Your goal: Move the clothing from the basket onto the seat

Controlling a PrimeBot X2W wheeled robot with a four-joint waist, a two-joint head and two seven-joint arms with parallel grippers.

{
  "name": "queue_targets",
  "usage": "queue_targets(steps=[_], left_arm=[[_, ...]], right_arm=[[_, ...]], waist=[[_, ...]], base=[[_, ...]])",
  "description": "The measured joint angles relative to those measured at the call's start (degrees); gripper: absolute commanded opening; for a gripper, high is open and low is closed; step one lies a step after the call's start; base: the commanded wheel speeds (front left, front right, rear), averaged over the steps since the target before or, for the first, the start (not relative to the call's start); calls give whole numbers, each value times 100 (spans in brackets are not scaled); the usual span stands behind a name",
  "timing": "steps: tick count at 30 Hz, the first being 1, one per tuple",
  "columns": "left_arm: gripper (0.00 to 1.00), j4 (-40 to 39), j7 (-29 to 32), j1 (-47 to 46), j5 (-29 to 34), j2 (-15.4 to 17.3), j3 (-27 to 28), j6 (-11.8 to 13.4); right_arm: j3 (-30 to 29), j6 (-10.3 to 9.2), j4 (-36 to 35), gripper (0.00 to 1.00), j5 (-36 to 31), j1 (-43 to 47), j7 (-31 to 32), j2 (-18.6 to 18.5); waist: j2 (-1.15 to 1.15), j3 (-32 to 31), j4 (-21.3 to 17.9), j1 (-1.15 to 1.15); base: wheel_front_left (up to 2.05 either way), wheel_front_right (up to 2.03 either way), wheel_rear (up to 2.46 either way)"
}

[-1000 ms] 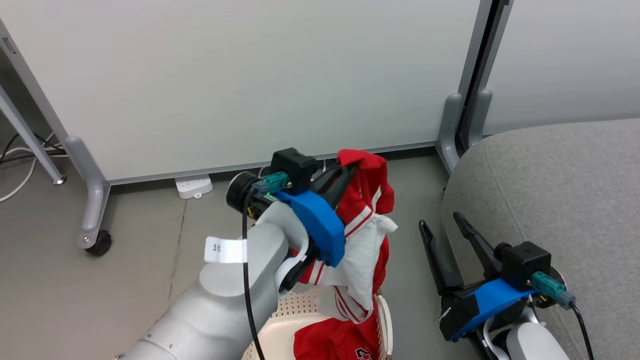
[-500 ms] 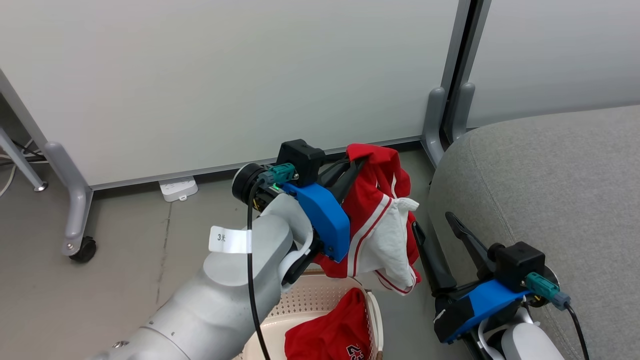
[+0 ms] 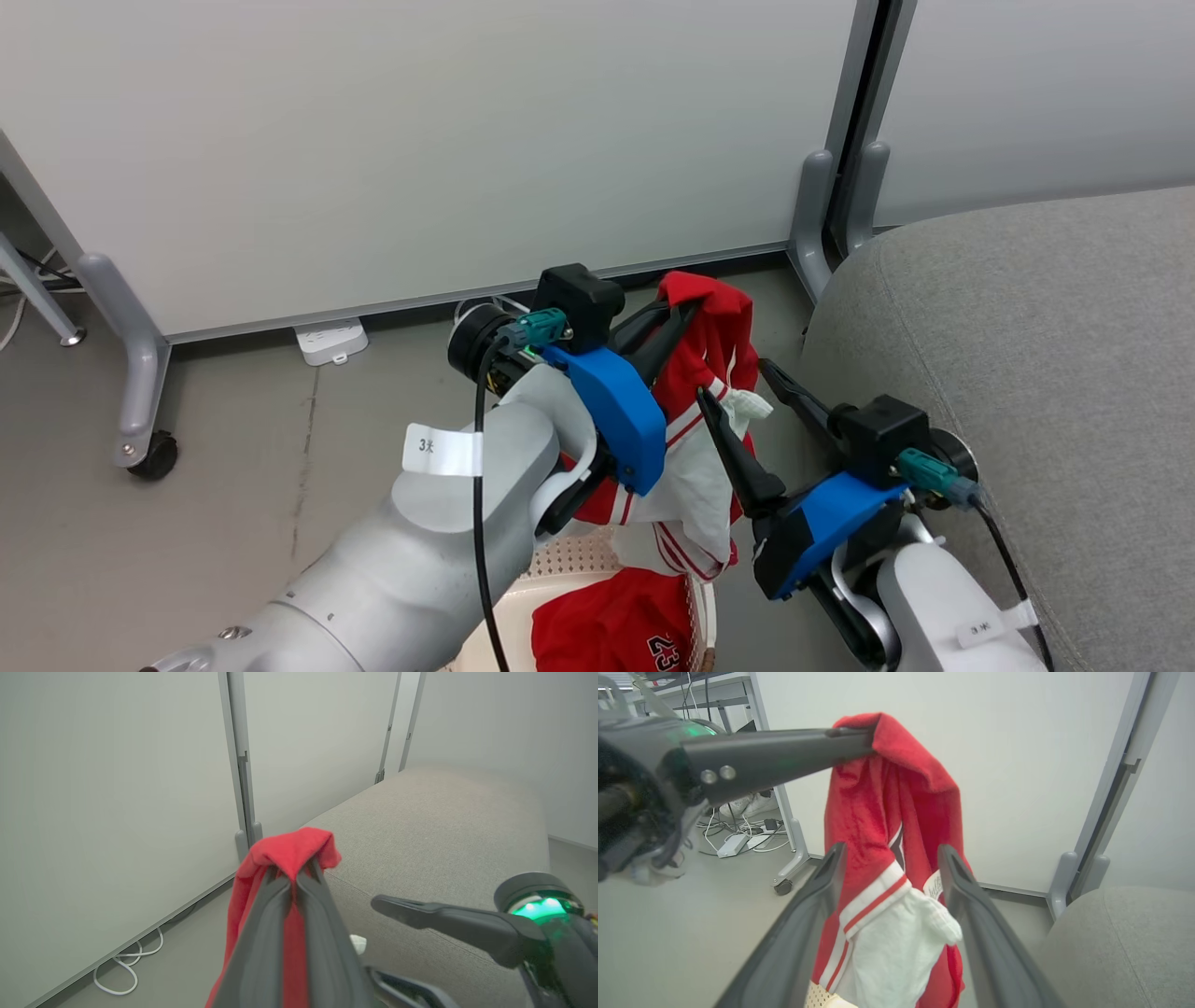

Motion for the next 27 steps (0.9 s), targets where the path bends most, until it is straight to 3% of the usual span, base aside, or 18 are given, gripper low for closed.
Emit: queue_targets(steps=[20,21,22,23,27], left_arm=[[0,-246,-118,-141,-359,-1,-520,1],[0,-248,-118,-141,-382,-1,-538,1],[0,-249,-119,-141,-388,1,-556,1],[0,-249,-120,-141,-400,0,-576,1],[0,-220,-127,-141,-449,0,-624,4]], right_arm=[[961,0,2677,100,765,-1535,-279,0],[1022,0,2757,85,833,-1574,-303,-1],[1083,0,2827,31,892,-1611,-338,-1],[1150,0,2882,0,948,-1647,-376,-1],[1377,0,3071,0,1154,-1748,-517,-1]], waist=[[0,47,28,0],[0,37,32,0],[0,25,34,0],[0,15,34,0],[0,-19,14,0]], base=[[0,0,0],[0,0,0],[0,0,0],[0,0,0],[0,0,0]])
